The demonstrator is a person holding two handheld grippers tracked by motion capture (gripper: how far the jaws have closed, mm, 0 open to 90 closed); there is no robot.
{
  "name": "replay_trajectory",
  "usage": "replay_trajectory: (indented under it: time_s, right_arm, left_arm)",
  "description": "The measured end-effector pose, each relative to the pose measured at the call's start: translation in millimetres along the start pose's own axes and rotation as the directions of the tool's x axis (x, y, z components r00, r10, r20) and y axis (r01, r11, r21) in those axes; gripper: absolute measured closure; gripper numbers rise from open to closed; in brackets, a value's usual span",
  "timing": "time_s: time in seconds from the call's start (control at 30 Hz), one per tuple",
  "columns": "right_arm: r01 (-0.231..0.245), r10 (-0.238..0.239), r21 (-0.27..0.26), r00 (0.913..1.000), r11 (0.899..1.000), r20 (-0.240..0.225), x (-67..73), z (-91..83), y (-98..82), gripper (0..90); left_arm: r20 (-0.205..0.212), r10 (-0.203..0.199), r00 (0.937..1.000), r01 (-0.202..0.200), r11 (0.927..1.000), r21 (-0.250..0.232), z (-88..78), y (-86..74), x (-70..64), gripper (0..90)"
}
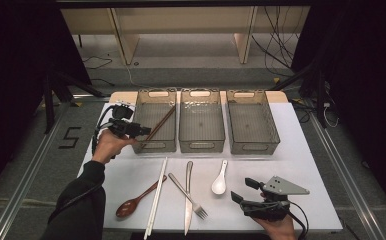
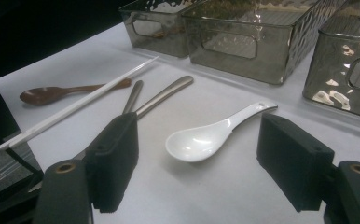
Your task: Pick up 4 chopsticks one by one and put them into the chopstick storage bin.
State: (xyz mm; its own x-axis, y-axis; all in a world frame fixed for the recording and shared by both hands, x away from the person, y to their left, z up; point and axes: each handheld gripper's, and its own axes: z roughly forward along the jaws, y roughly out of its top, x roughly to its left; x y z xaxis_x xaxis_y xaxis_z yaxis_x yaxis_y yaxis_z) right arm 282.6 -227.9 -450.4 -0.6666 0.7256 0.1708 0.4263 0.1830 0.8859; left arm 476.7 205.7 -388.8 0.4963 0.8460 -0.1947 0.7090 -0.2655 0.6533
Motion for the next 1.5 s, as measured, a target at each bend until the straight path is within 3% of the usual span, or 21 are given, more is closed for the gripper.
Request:
replay_trajectory:
  time_s: [0.07,0.27,0.47,0.7,1.03,1.37,1.5]
  right_arm:
    - [-0.001,0.001,0.002,1.0,1.0,0.001,-0.1,0.1,-0.1,30.1]
    - [0.002,-0.002,0.003,1.0,1.0,0.0,1.0,1.4,-0.5,30.1]
    - [0.007,-0.007,0.003,1.0,1.0,-0.001,1.5,1.6,-0.2,30.1]
    - [0.005,-0.005,-0.008,1.0,1.0,0.005,0.9,-2.0,1.2,30.1]
    - [0.008,-0.007,-0.008,1.0,1.0,0.005,1.8,-1.4,1.0,30.1]
    - [0.011,-0.011,-0.009,0.9999,1.0,0.008,2.3,-2.0,1.0,30.1]
    - [0.009,-0.008,-0.009,0.9999,1.0,0.009,2.0,-2.3,0.9,30.1]
  left_arm:
    - [0.012,-0.003,0.9999,0.003,1.0,-0.003,-5.2,-7.5,-6.3,37.0]
    - [0.007,0.041,0.9991,-0.041,0.9989,0.023,-10.9,-28.4,-25.8,31.6]
    - [0.016,0.025,0.9996,-0.026,0.9979,0.059,-10.9,-49.1,-36.2,29.6]
    - [0.021,0.035,0.9992,-0.037,0.9935,0.108,-11.0,-70.0,-50.8,25.7]
    - [-0.001,0.061,0.9981,-0.06,0.9883,0.14,-6.7,-81.1,-61.3,23.5]
    - [0.02,0.089,0.9958,-0.091,0.9831,0.159,-7.2,-92.2,-73.0,26.0]
    - [0.03,0.08,0.9964,-0.084,0.9844,0.155,-10.1,-97.4,-75.7,26.6]
